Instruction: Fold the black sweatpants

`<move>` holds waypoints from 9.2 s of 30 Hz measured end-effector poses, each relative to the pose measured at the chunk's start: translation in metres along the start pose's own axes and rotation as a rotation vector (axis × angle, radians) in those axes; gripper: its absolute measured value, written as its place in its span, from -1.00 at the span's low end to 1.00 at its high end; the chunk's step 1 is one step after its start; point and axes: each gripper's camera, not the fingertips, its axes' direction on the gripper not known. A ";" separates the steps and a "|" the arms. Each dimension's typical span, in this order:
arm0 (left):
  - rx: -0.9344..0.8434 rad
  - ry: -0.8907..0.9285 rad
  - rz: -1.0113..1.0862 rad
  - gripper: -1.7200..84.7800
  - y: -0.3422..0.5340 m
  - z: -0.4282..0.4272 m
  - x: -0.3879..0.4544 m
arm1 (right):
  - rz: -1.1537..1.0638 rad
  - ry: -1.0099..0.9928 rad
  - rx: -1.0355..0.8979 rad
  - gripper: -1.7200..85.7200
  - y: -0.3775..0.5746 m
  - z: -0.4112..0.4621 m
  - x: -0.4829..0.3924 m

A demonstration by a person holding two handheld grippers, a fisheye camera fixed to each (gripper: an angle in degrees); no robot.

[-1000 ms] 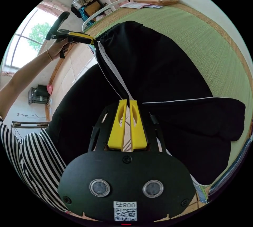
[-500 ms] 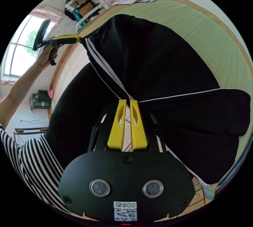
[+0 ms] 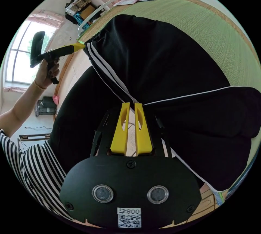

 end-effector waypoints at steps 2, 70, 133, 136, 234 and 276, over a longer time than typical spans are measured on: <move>-0.039 0.012 0.055 -0.87 -0.021 0.022 0.018 | 0.009 -0.025 0.014 -0.89 0.006 -0.001 0.008; -0.220 0.243 0.131 -0.81 -0.328 0.215 0.191 | 0.612 0.147 0.158 -0.80 -0.034 -0.102 0.470; -0.500 0.034 0.391 -0.95 -0.325 0.264 0.402 | 0.755 -0.116 0.499 -0.95 0.438 0.089 0.515; -0.498 0.044 0.371 -0.95 -0.328 0.266 0.406 | 0.763 -0.116 0.483 -0.95 0.450 0.109 0.520; -0.407 0.456 0.419 -0.96 -0.545 0.411 0.732 | 0.865 -0.340 1.047 -0.95 0.725 0.284 0.548; -0.316 0.303 0.377 -0.96 -0.430 0.308 0.509 | 0.845 -0.060 0.790 -0.96 0.538 0.148 0.491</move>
